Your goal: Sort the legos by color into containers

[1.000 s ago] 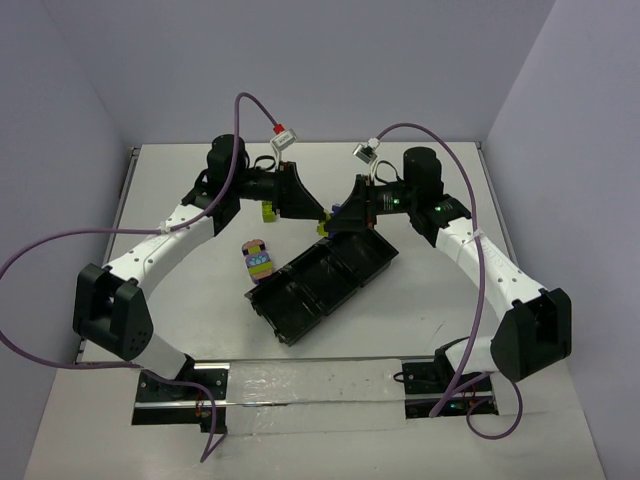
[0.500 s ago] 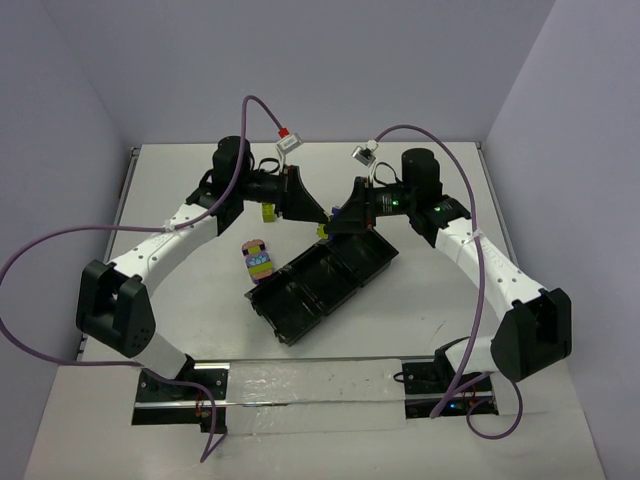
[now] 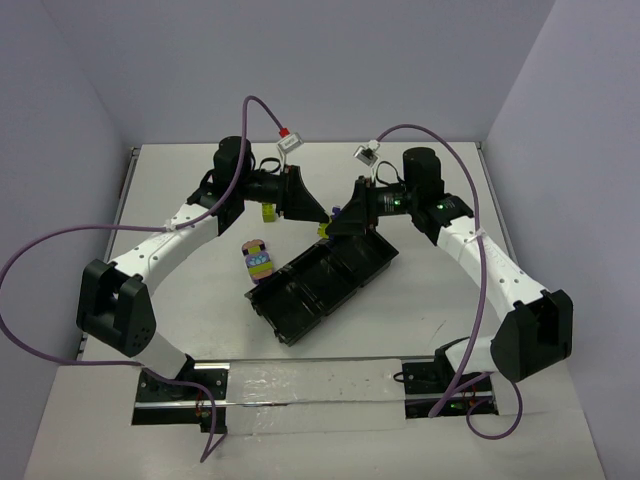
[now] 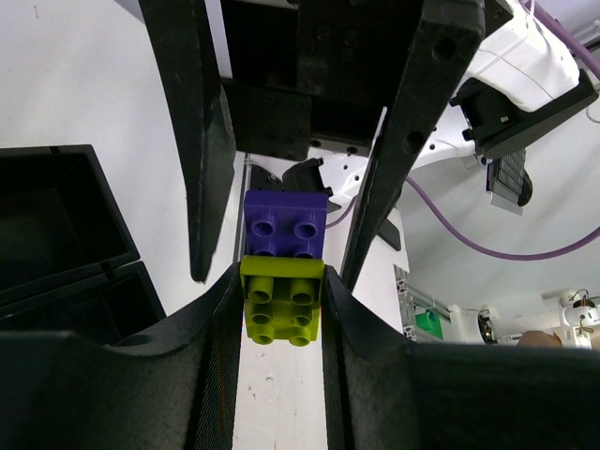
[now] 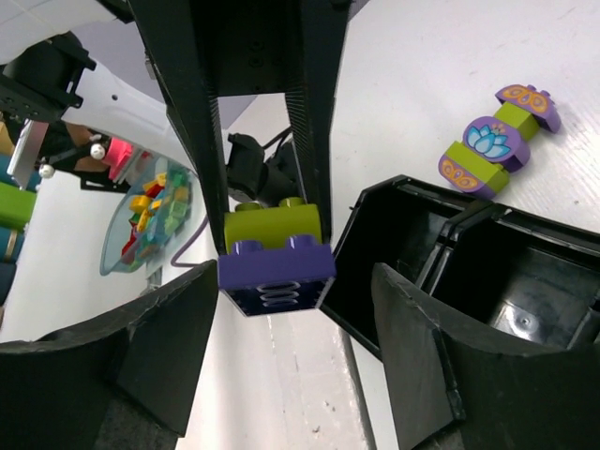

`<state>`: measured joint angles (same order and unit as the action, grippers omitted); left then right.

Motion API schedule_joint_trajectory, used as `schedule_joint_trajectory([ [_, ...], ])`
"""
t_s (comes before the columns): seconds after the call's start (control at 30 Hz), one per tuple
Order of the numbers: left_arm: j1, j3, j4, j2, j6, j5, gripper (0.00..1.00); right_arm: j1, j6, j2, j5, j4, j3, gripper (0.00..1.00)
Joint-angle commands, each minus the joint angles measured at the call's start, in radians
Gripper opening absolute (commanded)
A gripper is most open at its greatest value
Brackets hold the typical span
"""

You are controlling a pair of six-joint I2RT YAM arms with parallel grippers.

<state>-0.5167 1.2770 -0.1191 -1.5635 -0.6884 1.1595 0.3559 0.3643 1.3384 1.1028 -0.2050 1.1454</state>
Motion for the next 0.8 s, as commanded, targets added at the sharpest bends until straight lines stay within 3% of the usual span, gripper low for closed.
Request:
schedule_joint_trajectory([
  [0.0, -0.005, 0.023, -0.064, 0.015, -0.023, 0.023, 0.00, -0.056, -0.007, -0.058, 0.032, 0.013, 0.032, 0.74],
  [0.17, -0.005, 0.021, -0.102, 0.010, -0.045, 0.031, 0.00, -0.076, 0.028, -0.064, 0.045, 0.058, 0.037, 0.74],
  [0.47, -0.005, 0.025, -0.094, 0.011, -0.040, 0.029, 0.00, -0.092, 0.271, -0.041, 0.107, 0.375, -0.029, 0.71],
  [0.67, -0.005, 0.017, -0.117, 0.010, -0.056, 0.032, 0.00, -0.092, 0.264, -0.032, 0.105, 0.367, -0.031, 0.61],
  [0.77, -0.005, 0.014, -0.129, 0.009, -0.063, 0.033, 0.00, -0.090, 0.262, -0.029, 0.107, 0.365, -0.034, 0.61],
])
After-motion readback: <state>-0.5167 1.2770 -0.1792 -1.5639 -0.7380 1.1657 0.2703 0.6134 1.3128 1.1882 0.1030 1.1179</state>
